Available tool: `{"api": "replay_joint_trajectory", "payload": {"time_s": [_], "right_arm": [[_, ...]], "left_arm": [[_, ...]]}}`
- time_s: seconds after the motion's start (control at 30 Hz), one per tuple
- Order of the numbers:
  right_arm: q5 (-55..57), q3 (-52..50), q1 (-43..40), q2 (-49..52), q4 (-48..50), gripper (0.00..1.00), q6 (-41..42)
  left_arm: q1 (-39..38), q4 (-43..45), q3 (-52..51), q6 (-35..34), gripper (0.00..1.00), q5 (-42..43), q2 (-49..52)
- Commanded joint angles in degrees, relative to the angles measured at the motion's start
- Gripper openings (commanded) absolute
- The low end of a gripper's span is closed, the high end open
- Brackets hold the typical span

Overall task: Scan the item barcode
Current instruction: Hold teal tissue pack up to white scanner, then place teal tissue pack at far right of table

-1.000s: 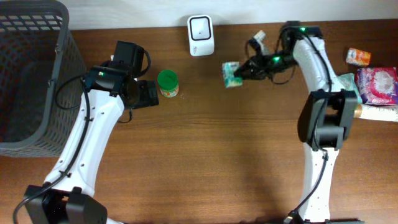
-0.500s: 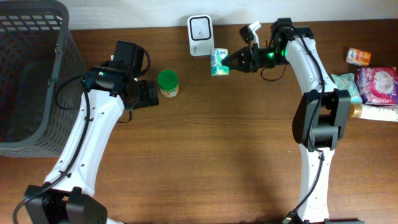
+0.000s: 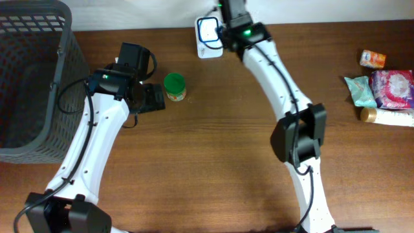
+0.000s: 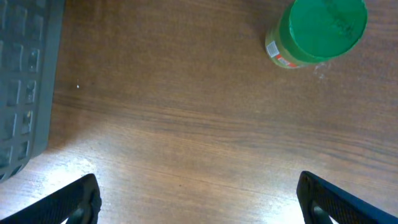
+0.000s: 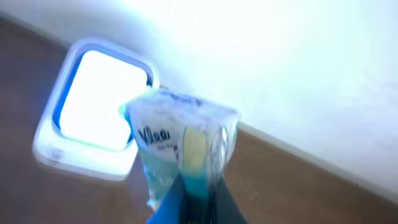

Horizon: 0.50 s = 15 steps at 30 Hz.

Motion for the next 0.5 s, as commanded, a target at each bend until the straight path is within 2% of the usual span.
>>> {"api": "replay_joint_trajectory", "payload": {"time_s": [0.0, 0.07, 0.2, 0.3, 0.47], "right_arm": [[7.10, -0.02, 2.01, 3.10, 8.98, 0.04, -9.90], [5.99, -0.02, 2.71, 4.79, 12.31, 0.04, -10.01], [0.28, -0.04, 3.58, 6.19, 11.65, 0.04, -8.68], [8.92, 0.02, 2.56, 3.96, 10.64, 0.04, 2.73], [9.01, 0.02, -6.93, -3.96, -2.12, 0.04, 13.16]], "left_arm": [[-0.15, 0.00, 0.09, -0.59, 0.99, -0.61, -0.24], [-0.15, 0.00, 0.09, -0.59, 0.99, -0.61, -0.24], [-0.15, 0.00, 0.09, -0.59, 0.99, -0.61, -0.24], [-0.15, 0.00, 0.09, -0.59, 0.99, -0.61, -0.24], [-0.15, 0.00, 0.09, -0.59, 0.99, -0.61, -0.24]]}}
